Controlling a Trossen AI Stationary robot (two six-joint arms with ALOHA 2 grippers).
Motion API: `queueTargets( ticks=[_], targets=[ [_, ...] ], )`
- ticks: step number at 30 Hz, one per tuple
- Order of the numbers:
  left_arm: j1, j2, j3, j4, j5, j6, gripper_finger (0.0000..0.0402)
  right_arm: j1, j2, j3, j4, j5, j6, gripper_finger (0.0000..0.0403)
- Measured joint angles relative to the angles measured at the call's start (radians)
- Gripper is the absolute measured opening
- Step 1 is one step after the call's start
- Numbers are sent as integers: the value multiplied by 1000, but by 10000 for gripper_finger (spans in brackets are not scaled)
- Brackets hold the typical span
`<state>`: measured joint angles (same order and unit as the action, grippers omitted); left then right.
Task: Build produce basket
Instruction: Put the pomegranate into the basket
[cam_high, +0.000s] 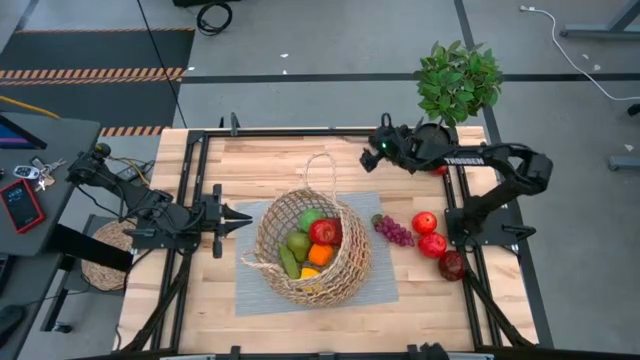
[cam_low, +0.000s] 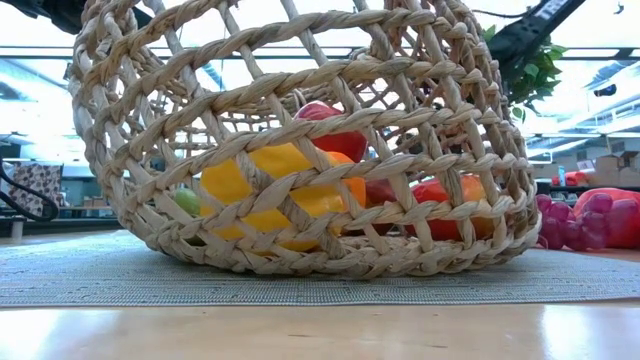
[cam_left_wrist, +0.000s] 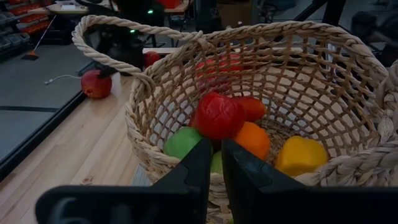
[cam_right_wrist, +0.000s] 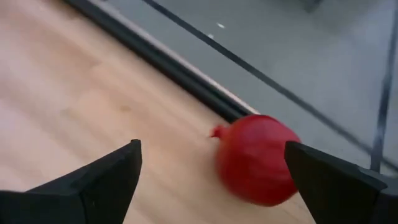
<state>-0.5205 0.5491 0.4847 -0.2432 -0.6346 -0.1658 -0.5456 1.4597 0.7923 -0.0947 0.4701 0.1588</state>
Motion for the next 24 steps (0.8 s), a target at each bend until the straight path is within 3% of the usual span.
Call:
queueTargets(
  ticks=[10,24],
  targets=[
    [0,0,0,0,0,0,48,-163,100,23,50,-98,180,397],
    [0,0,0,0,0,0,48,-252,213,27,109,-233,225,397]
  ],
)
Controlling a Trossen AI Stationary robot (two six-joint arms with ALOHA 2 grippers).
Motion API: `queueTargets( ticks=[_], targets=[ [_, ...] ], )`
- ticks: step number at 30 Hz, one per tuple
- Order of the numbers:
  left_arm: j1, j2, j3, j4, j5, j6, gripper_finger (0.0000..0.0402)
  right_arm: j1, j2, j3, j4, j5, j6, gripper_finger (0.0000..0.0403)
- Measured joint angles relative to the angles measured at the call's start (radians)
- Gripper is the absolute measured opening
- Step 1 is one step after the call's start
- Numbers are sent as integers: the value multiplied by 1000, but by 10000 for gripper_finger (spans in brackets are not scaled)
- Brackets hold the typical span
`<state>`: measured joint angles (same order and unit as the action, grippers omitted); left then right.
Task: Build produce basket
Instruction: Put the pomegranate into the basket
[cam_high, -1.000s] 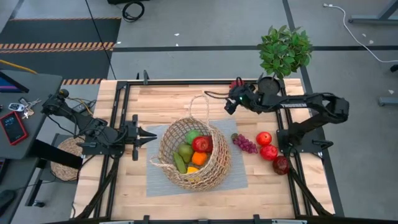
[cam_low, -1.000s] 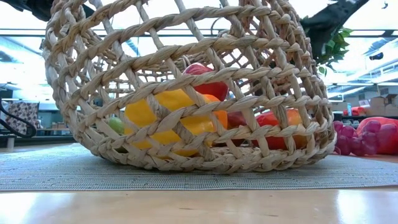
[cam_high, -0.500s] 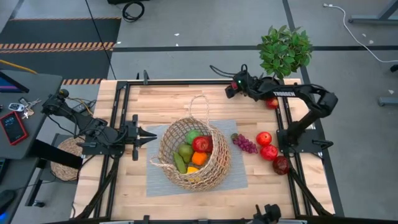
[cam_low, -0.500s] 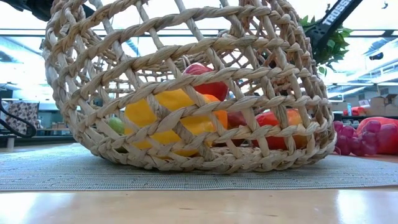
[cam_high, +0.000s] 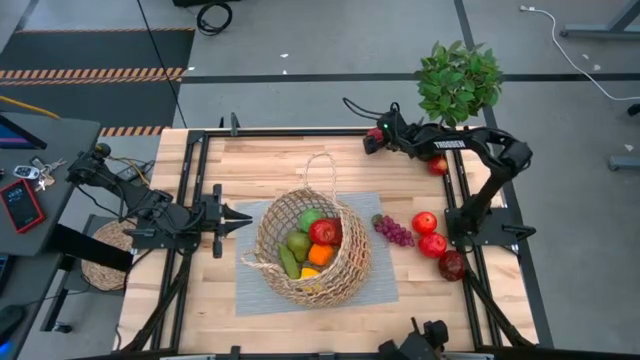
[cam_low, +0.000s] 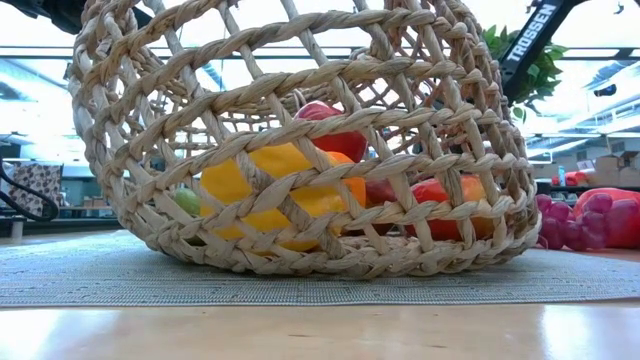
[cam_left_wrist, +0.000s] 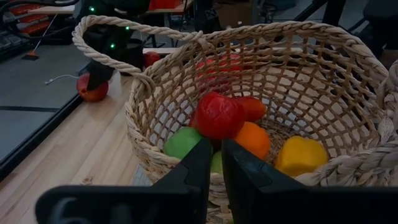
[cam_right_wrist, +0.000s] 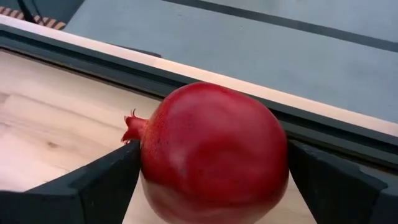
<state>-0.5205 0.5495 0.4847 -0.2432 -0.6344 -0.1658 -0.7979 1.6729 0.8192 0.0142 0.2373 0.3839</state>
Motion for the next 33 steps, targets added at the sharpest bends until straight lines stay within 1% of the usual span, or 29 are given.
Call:
queueTargets(
  ticks=[5,12,18,22,26,30,33],
  targets=[
    [0,0,0,0,0,0,48,7,-5,-2,23,-40,-20,393],
    [0,0,0,0,0,0,48,36,-25,-6,14,-64,-58,360],
    [0,0,0,0,0,0,48,71,-70,-6,10,-63,-71,358],
    [0,0,0,0,0,0,48,117,-142,-6,8,-93,-73,357],
    [0,0,0,0,0,0,48,194,-246,-6,14,-112,-73,357],
    [0,0,0,0,0,0,48,285,-369,-6,42,-89,-73,357],
    [0,0,0,0,0,0,48,367,-450,-5,87,-49,-85,357]
  ],
)
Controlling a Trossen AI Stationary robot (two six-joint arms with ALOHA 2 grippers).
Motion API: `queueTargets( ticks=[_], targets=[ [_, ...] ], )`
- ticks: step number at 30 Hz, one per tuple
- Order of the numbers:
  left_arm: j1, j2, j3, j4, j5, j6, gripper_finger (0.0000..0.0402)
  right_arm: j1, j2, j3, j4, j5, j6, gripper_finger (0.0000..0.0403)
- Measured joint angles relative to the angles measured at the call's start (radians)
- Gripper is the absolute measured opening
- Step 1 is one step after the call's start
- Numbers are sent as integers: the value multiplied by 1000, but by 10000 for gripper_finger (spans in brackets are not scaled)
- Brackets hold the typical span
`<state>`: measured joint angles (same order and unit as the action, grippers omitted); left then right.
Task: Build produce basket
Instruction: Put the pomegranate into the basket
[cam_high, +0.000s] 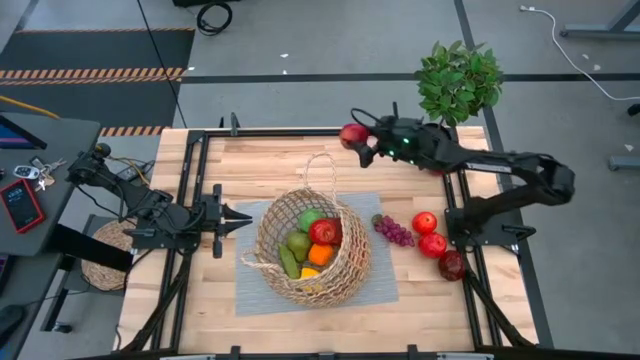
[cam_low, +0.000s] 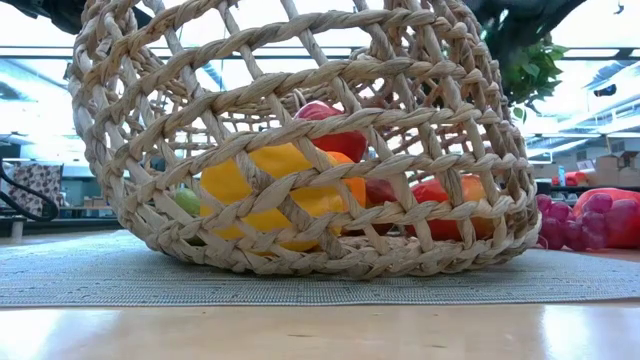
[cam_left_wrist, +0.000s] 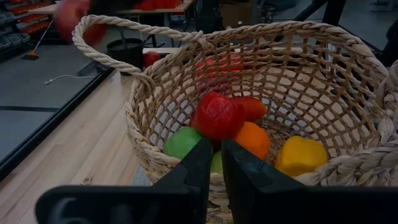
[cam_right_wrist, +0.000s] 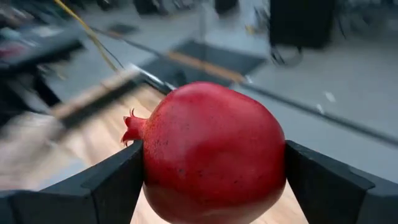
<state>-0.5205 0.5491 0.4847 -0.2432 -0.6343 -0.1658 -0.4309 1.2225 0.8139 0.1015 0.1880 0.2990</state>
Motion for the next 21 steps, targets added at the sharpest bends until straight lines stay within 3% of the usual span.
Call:
queueTargets(
  ticks=[4,9,17,21],
  targets=[
    [0,0,0,0,0,0,48,117,-78,0,54,73,-56,358],
    [0,0,0,0,0,0,48,260,-102,1,178,81,-165,358],
    [0,0,0,0,0,0,48,451,-16,1,330,88,-268,358],
    [0,0,0,0,0,0,48,539,22,2,410,181,-381,358]
  ],
)
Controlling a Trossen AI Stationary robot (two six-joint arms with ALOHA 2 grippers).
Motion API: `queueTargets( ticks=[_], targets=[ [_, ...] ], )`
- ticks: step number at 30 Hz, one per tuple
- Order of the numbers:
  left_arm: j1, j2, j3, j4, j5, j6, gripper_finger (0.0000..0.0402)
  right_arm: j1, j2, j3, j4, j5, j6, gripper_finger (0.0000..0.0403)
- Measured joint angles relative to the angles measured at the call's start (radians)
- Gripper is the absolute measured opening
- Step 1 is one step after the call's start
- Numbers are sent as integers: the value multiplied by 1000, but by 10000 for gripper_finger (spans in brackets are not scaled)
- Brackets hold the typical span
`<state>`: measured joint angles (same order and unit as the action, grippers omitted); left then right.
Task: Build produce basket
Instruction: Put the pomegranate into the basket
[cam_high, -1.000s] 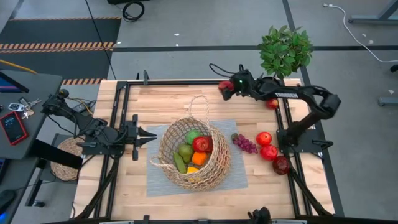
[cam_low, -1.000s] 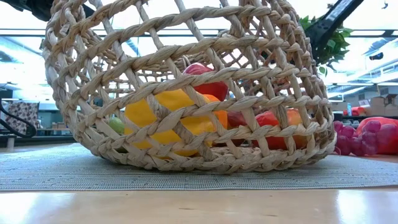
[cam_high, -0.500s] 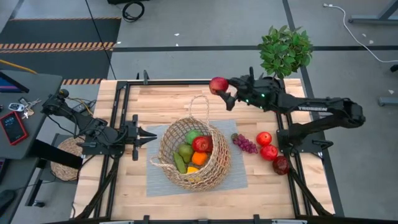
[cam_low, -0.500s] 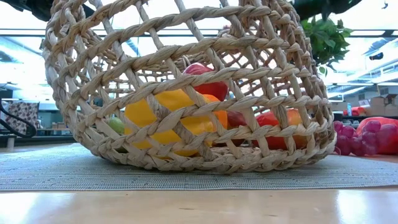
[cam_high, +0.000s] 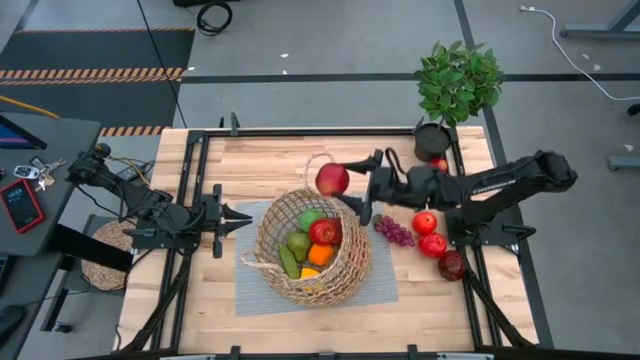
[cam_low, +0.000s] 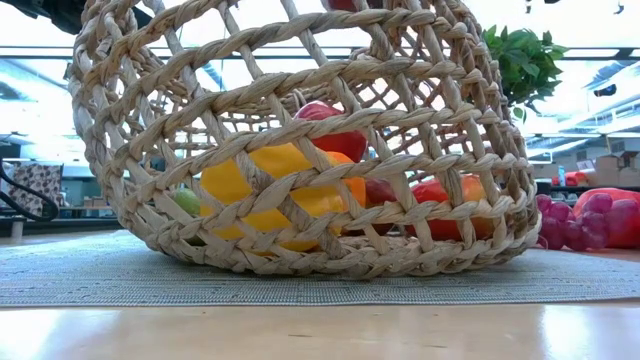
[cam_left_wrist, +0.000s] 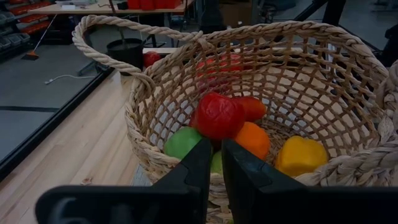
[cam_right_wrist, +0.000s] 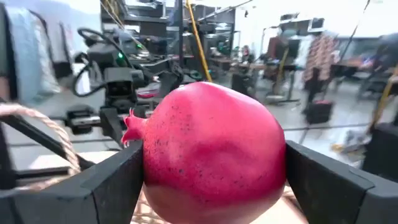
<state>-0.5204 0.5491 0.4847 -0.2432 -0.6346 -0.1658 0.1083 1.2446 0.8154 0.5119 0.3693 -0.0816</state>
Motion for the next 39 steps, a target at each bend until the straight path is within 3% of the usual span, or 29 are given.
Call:
queueTargets(
  ticks=[8,14,23,32,39],
  targets=[
    [0,0,0,0,0,0,48,128,70,0,83,121,-237,358],
    [0,0,0,0,0,0,48,202,146,72,170,150,-626,358],
    [0,0,0,0,0,0,48,227,292,184,170,193,-1036,359],
    [0,0,0,0,0,0,48,215,459,264,275,188,-1310,359],
    [0,0,0,0,0,0,48,212,542,326,343,183,-1341,359]
  ],
)
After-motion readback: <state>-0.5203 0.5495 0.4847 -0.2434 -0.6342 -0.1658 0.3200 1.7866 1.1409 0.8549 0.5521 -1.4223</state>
